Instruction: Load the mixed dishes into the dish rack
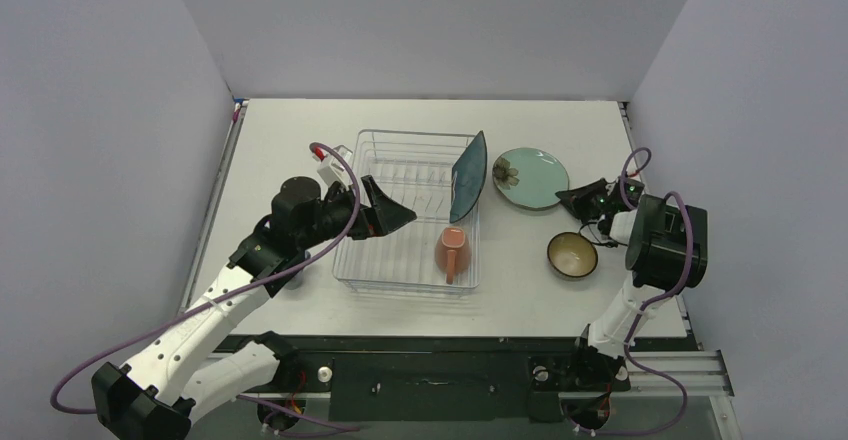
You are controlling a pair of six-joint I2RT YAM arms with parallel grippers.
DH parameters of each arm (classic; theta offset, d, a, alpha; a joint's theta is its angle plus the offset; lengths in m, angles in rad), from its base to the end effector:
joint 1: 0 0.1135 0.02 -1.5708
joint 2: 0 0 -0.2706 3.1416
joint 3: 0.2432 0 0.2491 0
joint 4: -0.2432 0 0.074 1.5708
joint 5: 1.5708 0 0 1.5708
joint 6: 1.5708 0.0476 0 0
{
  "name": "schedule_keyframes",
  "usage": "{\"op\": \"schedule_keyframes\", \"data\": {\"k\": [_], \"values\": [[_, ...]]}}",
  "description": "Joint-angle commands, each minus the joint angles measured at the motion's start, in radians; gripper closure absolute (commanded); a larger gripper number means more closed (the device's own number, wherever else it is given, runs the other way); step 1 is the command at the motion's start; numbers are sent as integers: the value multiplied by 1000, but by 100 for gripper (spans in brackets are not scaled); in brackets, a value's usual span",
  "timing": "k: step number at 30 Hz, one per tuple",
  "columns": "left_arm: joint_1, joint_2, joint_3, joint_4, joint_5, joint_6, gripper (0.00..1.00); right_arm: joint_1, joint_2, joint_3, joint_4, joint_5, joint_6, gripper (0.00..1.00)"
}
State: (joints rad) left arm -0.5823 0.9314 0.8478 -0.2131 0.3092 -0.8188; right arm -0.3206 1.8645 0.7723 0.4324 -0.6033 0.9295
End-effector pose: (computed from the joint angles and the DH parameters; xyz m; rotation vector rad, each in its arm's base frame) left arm 0.1746 -0.1323 0.3353 -0.0070 2.0518 -1.2151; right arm 0.3429 -0.0854 0.1161 1.0398 2.0279 0.9996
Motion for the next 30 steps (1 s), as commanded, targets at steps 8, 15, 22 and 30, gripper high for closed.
{"op": "schedule_keyframes", "data": {"k": [8,15,22,30], "values": [[-12,8,40,40,-16,0,3,-98,-214,-129,346,-77,272,100],[-26,35,58,50,-16,3,3,-115,-406,-128,218,-61,224,100],[-8,94,227,-116,-16,70,3,-58,-643,-44,22,-65,206,100],[43,203,483,-317,-43,177,3,186,-835,140,-319,20,145,100]]}}
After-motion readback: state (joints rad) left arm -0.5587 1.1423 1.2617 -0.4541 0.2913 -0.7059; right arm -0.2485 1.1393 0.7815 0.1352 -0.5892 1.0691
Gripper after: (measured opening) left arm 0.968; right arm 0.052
